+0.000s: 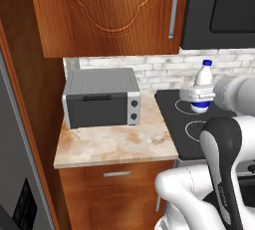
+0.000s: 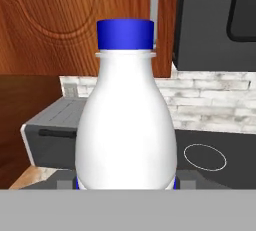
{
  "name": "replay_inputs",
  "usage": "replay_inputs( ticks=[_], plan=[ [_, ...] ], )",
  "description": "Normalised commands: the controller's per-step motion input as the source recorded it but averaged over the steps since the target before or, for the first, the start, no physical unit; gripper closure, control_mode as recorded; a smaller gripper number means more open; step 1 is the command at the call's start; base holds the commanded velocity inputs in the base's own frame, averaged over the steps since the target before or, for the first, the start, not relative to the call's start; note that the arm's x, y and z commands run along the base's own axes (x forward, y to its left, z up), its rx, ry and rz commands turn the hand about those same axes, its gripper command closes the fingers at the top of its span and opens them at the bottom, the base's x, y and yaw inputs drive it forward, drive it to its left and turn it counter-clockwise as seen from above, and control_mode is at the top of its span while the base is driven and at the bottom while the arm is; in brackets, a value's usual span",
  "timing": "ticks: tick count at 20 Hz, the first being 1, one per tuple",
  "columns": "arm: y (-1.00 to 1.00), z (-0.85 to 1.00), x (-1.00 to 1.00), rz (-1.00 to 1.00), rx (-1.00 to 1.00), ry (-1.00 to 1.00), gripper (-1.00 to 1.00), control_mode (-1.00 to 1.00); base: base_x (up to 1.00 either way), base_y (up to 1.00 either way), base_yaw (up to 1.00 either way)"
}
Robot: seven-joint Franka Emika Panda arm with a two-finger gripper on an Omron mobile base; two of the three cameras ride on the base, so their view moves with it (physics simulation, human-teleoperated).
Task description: Take the bottled waters from the counter and place them in the freezer to freeze. Close the freezer door after placing the bottles.
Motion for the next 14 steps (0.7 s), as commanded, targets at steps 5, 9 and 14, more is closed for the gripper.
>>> replay_inputs(
  ticks=[5, 9, 14],
  plan=[
    [-0.16, 0.0, 0.0, 0.14, 0.0, 0.0, 1.0, -1.0, 0.0, 0.0, 0.0],
    [0.0, 0.0, -0.04, -0.03, 0.0, 0.0, 1.0, -1.0, 0.0, 0.0, 0.0],
    [0.0, 0.0, -0.09, -0.08, 0.0, 0.0, 1.0, -1.0, 0.0, 0.0, 0.0]
  ],
)
